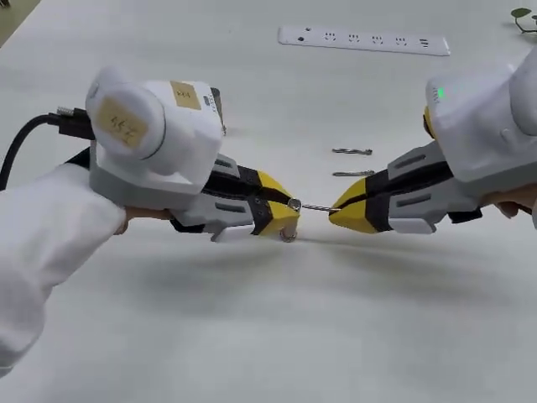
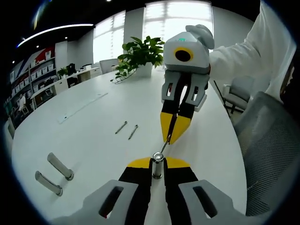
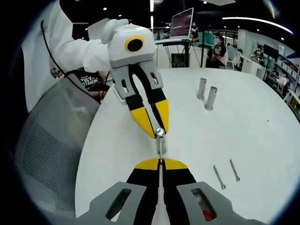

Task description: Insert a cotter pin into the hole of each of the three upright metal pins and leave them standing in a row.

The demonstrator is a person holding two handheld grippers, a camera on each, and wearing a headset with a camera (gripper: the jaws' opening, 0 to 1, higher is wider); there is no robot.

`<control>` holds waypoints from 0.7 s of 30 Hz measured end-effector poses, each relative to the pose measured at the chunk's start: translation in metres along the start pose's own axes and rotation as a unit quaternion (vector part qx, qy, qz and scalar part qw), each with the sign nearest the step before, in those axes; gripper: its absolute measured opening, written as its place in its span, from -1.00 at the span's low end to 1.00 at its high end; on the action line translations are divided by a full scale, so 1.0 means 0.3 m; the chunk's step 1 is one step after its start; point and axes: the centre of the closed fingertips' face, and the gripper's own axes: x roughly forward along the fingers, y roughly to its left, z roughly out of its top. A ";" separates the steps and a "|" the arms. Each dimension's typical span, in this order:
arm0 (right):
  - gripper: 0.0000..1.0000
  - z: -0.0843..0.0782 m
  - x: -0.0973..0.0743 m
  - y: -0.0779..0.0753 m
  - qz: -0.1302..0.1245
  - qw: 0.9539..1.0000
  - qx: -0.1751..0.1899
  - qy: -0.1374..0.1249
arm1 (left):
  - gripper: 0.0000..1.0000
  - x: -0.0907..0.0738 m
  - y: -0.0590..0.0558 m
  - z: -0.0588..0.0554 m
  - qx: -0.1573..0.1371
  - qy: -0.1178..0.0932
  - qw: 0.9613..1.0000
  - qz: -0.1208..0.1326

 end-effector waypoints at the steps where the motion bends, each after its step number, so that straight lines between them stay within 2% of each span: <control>1: -1.00 0.001 0.001 0.002 0.001 1.000 -0.002 0.000 | -0.88 0.000 0.000 0.000 0.000 0.000 1.000 0.000; 7: -1.00 -0.006 0.008 0.001 0.002 1.000 -0.008 0.006 | -0.88 -0.002 -0.004 -0.003 -0.005 0.001 1.000 -0.002; 13: -1.00 0.010 0.019 0.005 0.002 1.000 -0.013 0.004 | -0.88 -0.001 -0.016 -0.002 -0.002 0.001 1.000 -0.006; 21: -1.00 0.023 0.052 0.002 0.003 1.000 -0.019 0.000 | -0.88 -0.014 -0.015 -0.004 -0.002 0.003 1.000 -0.004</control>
